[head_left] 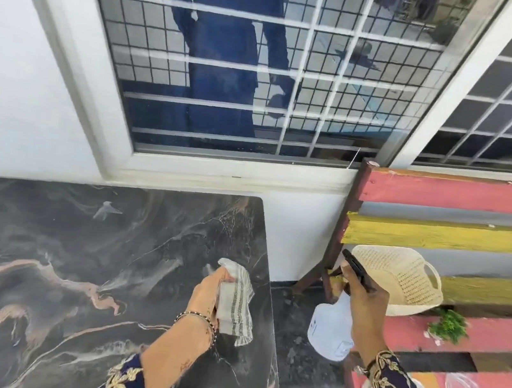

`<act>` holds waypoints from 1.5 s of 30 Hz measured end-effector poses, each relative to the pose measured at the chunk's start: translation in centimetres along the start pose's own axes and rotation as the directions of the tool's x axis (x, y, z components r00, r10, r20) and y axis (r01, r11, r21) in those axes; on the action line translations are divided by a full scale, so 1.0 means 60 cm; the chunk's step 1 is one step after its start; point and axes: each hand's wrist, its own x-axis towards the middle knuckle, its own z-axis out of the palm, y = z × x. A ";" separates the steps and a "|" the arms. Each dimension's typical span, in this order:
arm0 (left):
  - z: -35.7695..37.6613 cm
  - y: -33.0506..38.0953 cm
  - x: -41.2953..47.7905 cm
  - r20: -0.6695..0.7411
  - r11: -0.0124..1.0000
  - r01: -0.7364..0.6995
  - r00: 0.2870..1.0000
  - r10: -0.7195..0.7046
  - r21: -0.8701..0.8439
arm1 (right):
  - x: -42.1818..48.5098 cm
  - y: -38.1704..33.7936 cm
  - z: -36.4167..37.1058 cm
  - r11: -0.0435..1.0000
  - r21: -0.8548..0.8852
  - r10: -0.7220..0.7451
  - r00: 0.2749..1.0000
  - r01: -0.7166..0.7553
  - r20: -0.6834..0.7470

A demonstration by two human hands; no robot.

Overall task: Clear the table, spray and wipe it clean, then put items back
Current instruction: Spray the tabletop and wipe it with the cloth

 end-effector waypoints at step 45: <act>0.415 -0.150 0.210 -0.251 0.981 0.118 0.965 -0.076 0.156 | 0.456 0.134 -0.226 0.508 -0.853 0.302 0.952 -0.121 0.045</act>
